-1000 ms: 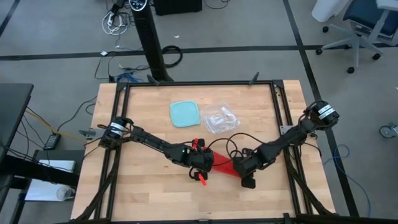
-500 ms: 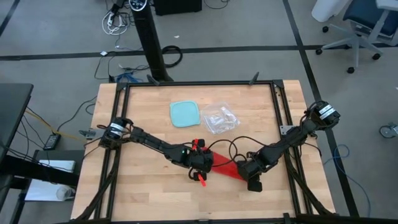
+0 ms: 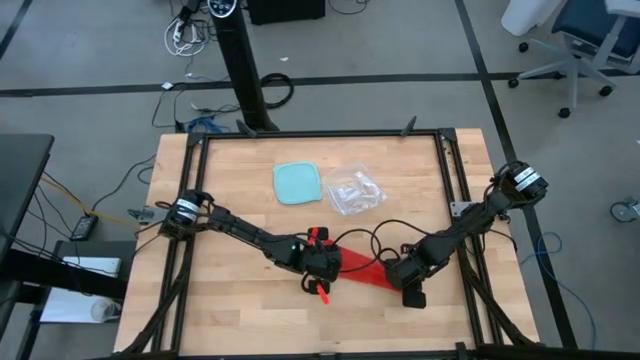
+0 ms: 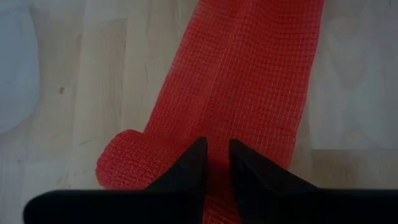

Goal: Roll bandage
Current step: Roll the red bandage

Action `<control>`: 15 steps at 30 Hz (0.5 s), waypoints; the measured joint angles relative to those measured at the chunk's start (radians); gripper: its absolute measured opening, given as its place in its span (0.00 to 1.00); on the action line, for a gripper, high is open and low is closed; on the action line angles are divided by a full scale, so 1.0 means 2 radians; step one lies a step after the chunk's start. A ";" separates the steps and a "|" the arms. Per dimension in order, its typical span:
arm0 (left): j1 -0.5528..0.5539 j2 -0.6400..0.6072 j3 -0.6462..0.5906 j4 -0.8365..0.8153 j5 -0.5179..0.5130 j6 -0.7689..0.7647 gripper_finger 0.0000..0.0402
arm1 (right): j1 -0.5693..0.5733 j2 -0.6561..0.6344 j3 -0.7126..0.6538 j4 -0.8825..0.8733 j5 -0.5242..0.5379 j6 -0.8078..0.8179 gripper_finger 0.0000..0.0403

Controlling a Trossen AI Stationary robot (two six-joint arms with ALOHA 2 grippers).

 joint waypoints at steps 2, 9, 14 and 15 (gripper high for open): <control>0.000 0.000 0.000 0.000 0.001 0.000 0.18 | 0.000 0.000 0.000 -0.001 0.001 0.000 0.24; -0.003 0.000 0.000 -0.001 0.001 -0.002 0.18 | 0.002 0.000 0.000 -0.010 -0.002 -0.001 0.24; -0.004 0.000 0.000 0.001 0.001 -0.002 0.18 | 0.002 -0.007 -0.001 -0.010 0.002 -0.002 0.24; -0.004 0.000 0.000 0.004 0.001 -0.002 0.18 | 0.002 -0.012 -0.002 -0.012 0.006 -0.002 0.24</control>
